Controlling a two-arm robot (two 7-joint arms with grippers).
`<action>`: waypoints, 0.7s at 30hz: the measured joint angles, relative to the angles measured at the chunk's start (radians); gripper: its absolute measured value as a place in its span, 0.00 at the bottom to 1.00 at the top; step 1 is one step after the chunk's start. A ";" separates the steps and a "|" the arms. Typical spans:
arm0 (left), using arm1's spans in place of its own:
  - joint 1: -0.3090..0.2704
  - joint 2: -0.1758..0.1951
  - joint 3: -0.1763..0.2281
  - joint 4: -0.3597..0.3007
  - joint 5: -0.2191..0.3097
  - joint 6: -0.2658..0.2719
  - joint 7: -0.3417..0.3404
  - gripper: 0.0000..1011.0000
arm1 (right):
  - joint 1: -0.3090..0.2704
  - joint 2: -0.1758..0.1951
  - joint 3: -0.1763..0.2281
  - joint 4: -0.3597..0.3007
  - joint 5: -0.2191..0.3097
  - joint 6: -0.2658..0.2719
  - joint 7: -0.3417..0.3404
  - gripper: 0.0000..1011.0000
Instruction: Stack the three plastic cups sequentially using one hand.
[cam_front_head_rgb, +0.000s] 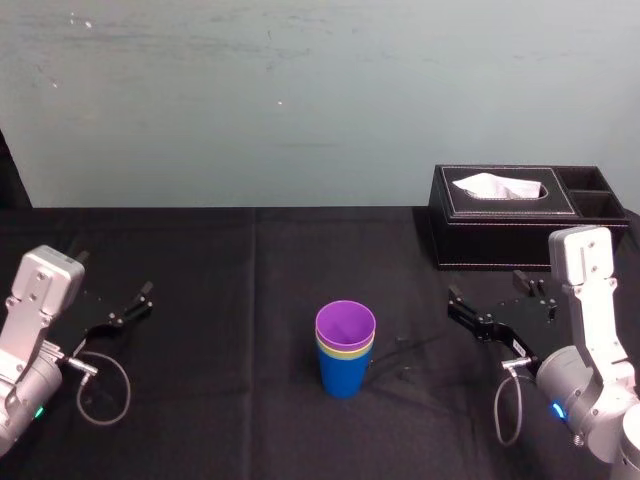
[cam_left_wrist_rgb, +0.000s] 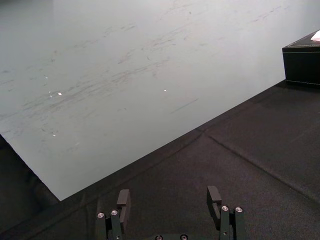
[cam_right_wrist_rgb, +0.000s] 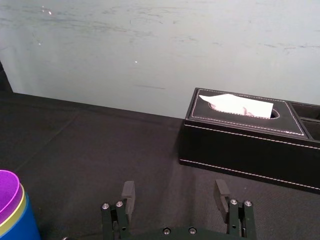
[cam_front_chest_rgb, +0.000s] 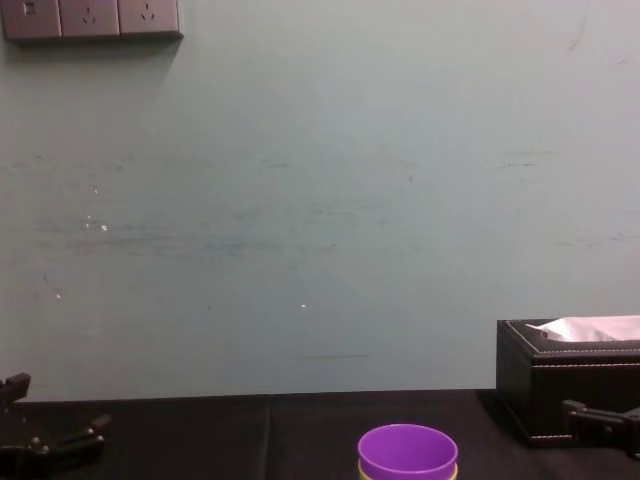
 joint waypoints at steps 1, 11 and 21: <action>0.000 0.000 0.000 0.000 0.000 0.000 0.000 0.99 | 0.000 0.000 0.000 0.000 0.000 0.000 0.000 0.99; 0.000 0.000 0.000 0.000 0.000 0.000 0.000 0.99 | 0.001 0.001 -0.002 -0.003 0.002 -0.001 0.000 0.99; 0.000 0.000 0.000 0.000 0.000 0.000 0.000 0.99 | 0.001 0.001 -0.004 -0.004 0.003 -0.001 0.000 0.99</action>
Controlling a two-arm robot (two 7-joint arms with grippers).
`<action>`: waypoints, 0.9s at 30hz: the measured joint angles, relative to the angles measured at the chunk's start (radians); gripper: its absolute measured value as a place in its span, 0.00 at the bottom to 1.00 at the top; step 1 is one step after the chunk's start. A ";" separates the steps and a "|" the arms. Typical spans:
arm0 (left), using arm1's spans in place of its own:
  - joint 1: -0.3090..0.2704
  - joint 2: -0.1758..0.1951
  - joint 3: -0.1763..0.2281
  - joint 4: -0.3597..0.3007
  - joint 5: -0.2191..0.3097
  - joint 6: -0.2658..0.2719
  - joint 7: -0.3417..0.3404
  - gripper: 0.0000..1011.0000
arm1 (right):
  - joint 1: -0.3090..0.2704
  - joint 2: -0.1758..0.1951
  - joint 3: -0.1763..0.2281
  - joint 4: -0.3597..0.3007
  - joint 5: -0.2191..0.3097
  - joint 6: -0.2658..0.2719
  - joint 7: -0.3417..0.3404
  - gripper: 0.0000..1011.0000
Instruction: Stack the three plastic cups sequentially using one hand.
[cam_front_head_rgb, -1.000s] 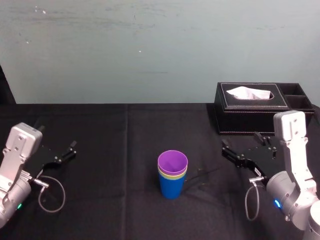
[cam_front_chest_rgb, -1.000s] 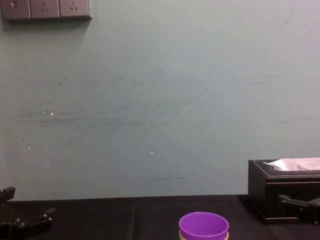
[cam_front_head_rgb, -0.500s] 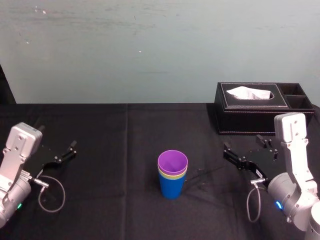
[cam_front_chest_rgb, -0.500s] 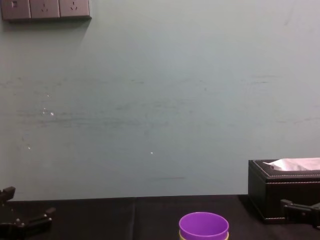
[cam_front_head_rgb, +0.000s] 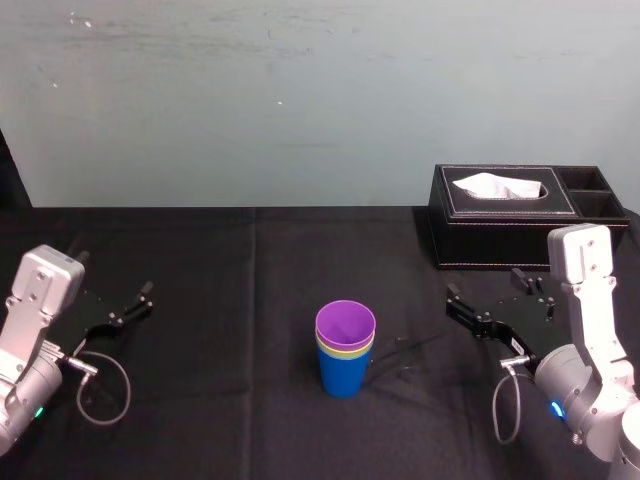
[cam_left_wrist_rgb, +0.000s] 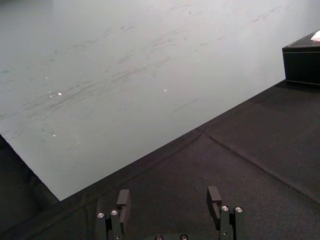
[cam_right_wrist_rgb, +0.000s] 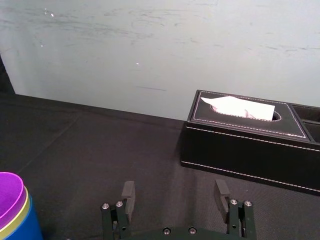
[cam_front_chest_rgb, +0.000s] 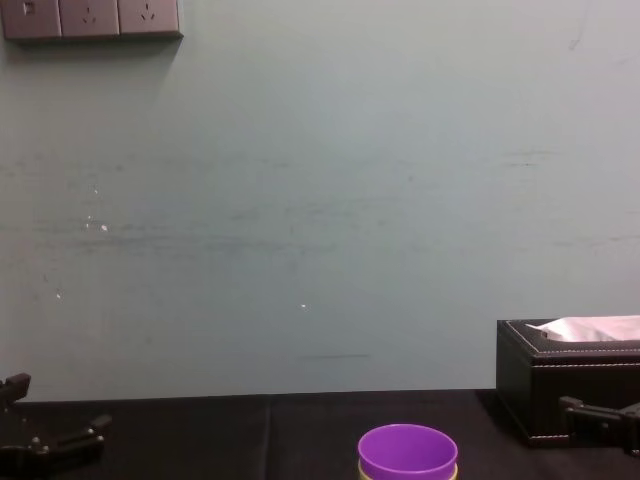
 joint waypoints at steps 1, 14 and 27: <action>0.000 0.000 0.000 0.000 0.000 0.000 0.000 0.99 | 0.000 0.000 0.000 0.000 0.000 0.000 0.000 0.99; 0.000 0.000 0.000 0.000 0.000 0.000 0.000 0.99 | 0.000 0.000 -0.001 -0.001 0.001 -0.001 0.000 0.99; 0.000 0.000 0.000 0.000 0.000 0.000 0.000 0.99 | 0.000 0.000 -0.001 -0.001 0.001 -0.001 -0.001 0.99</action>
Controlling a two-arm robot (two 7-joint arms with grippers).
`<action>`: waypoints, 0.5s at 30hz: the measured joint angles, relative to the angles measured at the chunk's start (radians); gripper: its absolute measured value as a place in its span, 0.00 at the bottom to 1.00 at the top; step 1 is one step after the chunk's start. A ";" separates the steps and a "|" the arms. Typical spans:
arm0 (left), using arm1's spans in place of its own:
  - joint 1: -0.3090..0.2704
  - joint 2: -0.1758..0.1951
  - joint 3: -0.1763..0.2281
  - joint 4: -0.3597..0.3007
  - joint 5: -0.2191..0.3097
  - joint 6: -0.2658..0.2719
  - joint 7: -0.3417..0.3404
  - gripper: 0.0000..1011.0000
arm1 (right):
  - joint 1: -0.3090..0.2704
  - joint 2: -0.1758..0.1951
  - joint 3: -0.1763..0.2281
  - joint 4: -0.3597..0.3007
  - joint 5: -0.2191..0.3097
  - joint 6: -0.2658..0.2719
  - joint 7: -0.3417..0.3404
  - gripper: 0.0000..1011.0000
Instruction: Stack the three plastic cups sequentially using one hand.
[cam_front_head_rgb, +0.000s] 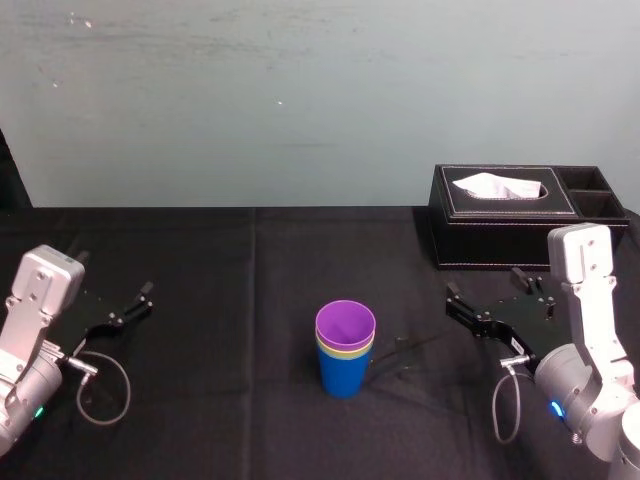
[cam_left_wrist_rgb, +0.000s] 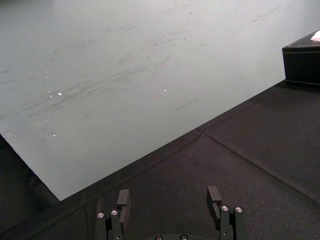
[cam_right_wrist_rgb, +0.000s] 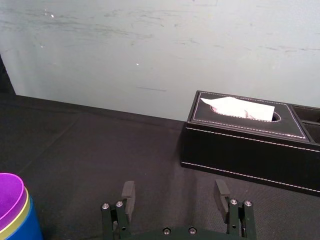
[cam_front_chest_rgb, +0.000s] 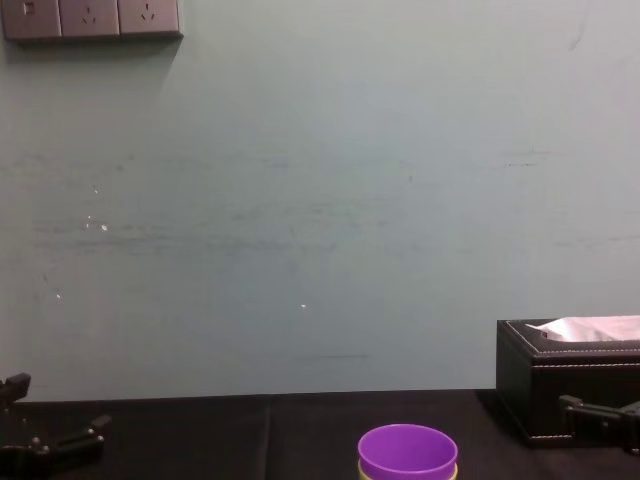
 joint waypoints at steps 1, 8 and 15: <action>0.000 0.000 0.000 0.000 0.000 0.000 0.000 0.99 | 0.000 0.000 0.000 0.000 0.000 0.000 0.000 0.99; 0.000 0.000 0.000 0.000 0.000 0.000 0.000 0.99 | 0.000 0.000 0.000 0.000 0.000 0.000 0.000 0.99; 0.000 0.000 0.000 0.000 0.000 0.000 0.000 0.99 | 0.000 0.000 0.000 0.000 0.000 0.000 0.000 0.99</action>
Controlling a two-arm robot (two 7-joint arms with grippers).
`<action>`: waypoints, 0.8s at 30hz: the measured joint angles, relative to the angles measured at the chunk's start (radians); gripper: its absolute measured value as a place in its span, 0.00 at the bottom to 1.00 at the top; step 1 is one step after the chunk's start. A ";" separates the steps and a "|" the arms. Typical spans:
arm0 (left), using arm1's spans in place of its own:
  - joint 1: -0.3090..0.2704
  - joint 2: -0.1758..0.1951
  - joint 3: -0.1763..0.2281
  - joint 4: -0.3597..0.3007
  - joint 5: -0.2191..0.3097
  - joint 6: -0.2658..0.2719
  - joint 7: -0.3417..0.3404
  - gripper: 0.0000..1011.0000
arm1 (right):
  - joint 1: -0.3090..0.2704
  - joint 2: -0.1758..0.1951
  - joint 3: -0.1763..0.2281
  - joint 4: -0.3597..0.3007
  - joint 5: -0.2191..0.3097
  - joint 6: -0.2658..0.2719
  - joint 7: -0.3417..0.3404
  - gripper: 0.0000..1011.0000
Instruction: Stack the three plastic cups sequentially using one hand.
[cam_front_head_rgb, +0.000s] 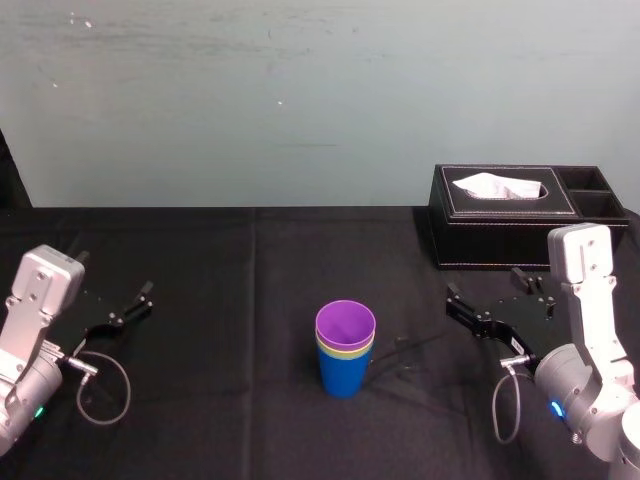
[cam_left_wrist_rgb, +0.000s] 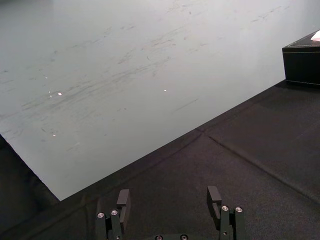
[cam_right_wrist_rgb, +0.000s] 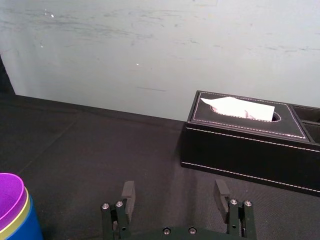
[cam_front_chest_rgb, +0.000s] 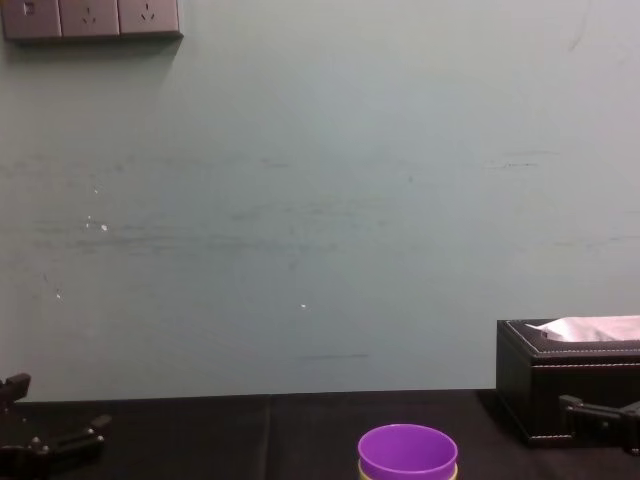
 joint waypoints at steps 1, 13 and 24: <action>0.000 0.000 0.000 0.000 0.000 0.000 0.000 0.99 | 0.000 0.000 0.000 0.000 0.000 0.000 0.000 0.99; 0.000 0.000 0.000 0.000 0.000 0.000 0.000 0.99 | 0.000 0.000 0.000 0.000 0.000 0.000 0.000 0.99; 0.000 0.000 0.000 0.000 0.000 0.000 0.000 0.99 | 0.000 0.000 0.000 0.000 0.000 0.000 0.000 0.99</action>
